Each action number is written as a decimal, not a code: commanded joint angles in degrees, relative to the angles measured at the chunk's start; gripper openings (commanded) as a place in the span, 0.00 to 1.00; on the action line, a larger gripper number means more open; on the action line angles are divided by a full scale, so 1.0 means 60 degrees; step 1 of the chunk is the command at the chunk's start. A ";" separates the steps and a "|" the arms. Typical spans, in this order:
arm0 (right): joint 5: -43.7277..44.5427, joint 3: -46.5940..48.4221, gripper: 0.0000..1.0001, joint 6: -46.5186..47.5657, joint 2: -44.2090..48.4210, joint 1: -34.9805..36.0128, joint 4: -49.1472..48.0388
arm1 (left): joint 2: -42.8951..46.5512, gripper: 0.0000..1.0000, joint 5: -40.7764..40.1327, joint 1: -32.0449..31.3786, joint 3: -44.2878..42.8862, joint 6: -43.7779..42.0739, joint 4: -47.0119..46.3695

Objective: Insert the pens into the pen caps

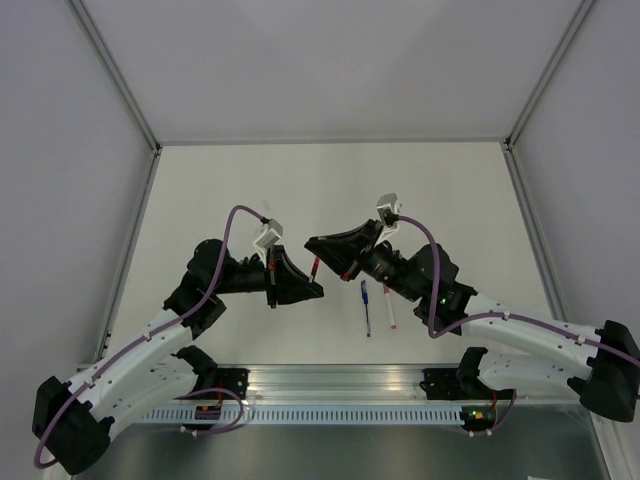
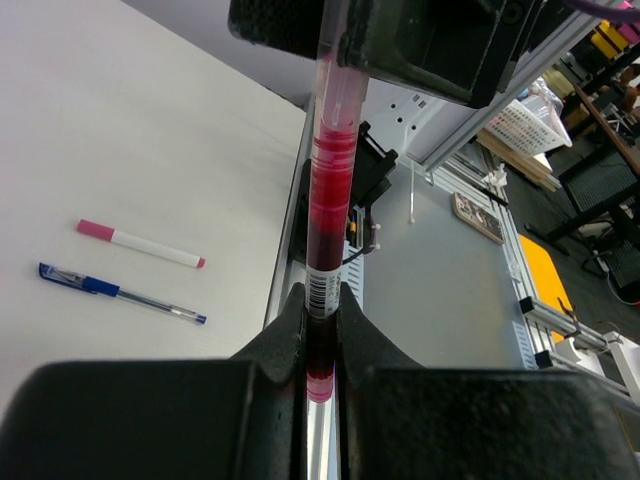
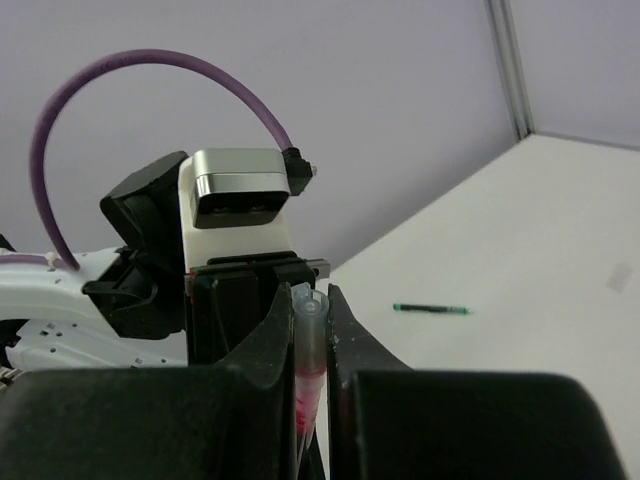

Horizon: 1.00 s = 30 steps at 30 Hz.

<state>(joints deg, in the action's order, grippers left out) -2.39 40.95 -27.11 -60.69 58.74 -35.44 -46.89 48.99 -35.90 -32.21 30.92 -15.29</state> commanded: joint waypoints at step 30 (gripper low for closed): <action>0.0428 0.1776 0.00 -0.0943 -0.3084 -0.2290 0.7359 | -0.1444 1.00 -0.6797 0.0212 0.0431 -0.0700 0.2061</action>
<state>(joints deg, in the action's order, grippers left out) 0.56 55.31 -27.77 -78.43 45.12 9.26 -58.54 23.83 -34.52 -29.06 28.77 -10.59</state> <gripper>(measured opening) 0.097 0.993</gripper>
